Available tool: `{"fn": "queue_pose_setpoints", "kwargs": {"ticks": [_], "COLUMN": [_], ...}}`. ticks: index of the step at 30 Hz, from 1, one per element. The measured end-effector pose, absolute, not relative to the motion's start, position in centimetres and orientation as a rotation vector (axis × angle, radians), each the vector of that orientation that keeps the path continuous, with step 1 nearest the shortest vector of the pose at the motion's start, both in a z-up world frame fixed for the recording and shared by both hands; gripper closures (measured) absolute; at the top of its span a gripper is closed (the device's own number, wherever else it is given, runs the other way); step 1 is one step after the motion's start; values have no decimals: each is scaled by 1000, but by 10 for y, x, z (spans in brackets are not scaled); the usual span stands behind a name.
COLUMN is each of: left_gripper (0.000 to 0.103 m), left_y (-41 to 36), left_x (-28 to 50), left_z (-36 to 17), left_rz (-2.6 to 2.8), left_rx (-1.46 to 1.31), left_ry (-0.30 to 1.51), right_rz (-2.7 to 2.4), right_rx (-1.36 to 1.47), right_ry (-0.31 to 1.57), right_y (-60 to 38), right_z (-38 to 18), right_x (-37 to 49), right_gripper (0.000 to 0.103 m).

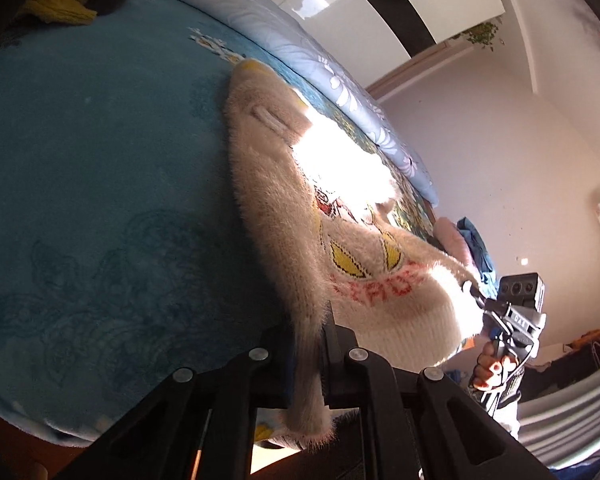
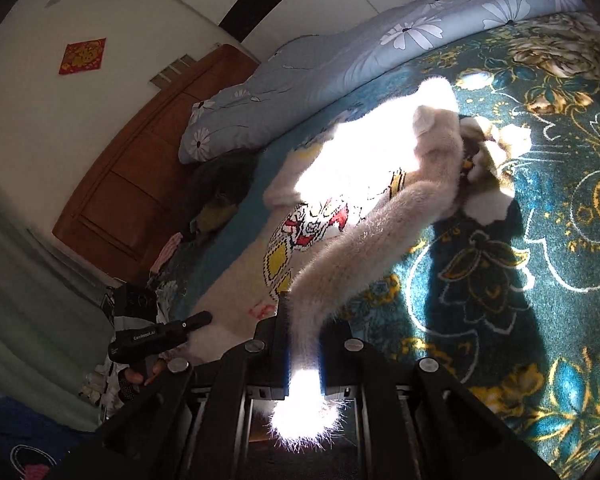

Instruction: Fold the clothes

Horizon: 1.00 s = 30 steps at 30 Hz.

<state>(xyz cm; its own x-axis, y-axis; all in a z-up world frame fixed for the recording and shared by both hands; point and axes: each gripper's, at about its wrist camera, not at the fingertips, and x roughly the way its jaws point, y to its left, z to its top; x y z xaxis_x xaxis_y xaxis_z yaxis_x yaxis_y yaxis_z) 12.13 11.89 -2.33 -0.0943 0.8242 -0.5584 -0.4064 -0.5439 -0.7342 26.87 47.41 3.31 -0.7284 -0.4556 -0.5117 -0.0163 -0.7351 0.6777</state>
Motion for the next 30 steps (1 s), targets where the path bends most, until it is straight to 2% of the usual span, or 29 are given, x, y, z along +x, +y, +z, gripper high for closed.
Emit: {"fn": "queue_pose_setpoints", "kwargs": {"ticks": [6, 14, 21, 27, 30], "left_gripper": [93, 93, 93, 90, 89], "left_y": [117, 155, 219, 239, 239], "left_x": [94, -27, -126, -151, -153], "left_z": [3, 55, 7, -45, -54], "left_rz": [1683, 1692, 1771, 1797, 1773], "left_rx": [-1173, -1066, -1267, -1414, -1415], "left_ry": [-622, -728, -779, -798, -819], "right_rz": [-2484, -2507, -2531, -2451, -2429], "right_rx": [940, 828, 987, 1163, 1192], "right_ry": [-1088, -1160, -1317, -1482, -1517], "right_y": [489, 541, 592, 614, 619], "right_z": [34, 70, 48, 0, -13], "right_x": [263, 192, 94, 49, 43], "right_gripper": [94, 94, 94, 93, 93]}}
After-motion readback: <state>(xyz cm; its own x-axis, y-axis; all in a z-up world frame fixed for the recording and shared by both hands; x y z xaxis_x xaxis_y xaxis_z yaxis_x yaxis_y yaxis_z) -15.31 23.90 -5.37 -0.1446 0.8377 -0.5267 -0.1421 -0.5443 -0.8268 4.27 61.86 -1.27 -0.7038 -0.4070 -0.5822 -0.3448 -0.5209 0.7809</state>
